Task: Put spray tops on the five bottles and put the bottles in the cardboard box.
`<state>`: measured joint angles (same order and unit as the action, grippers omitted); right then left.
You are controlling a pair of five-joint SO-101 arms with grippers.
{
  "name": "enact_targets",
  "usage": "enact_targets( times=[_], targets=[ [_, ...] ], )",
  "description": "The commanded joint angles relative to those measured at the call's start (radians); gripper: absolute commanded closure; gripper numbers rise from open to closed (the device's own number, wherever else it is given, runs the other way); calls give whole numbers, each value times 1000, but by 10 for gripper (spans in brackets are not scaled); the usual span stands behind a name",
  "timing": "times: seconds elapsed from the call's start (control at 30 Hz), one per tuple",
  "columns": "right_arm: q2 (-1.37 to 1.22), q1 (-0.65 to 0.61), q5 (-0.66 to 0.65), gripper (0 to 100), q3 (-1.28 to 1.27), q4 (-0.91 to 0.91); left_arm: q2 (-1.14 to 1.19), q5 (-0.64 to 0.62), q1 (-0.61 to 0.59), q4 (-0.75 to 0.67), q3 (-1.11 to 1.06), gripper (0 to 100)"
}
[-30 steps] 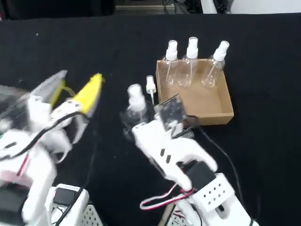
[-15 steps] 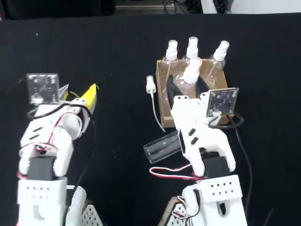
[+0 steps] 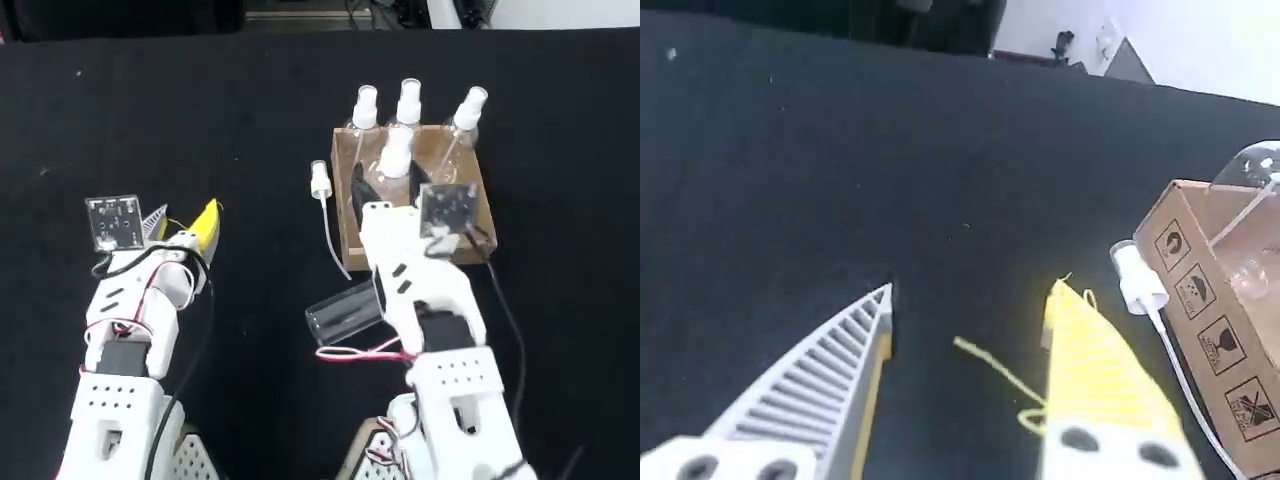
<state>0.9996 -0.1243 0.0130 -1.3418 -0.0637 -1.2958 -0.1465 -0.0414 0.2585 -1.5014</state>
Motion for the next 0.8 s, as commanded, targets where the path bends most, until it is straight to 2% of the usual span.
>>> enact_targets(
  times=[0.0, 0.2, 0.43, 0.77],
  targets=[
    [-133, 35, -11, 988, 77, 92, -14, -31, 7, -89, -35, 766],
    [-337, 40, -11, 988, 87, 293, -14, -35, 15, -176, -117, 766],
    [-513, 34, -11, 988, 88, 471, -14, -37, 10, -181, -122, 766],
    [-593, 31, -11, 988, 122, 453, -9, -31, 7, -180, -122, 766]
  ],
)
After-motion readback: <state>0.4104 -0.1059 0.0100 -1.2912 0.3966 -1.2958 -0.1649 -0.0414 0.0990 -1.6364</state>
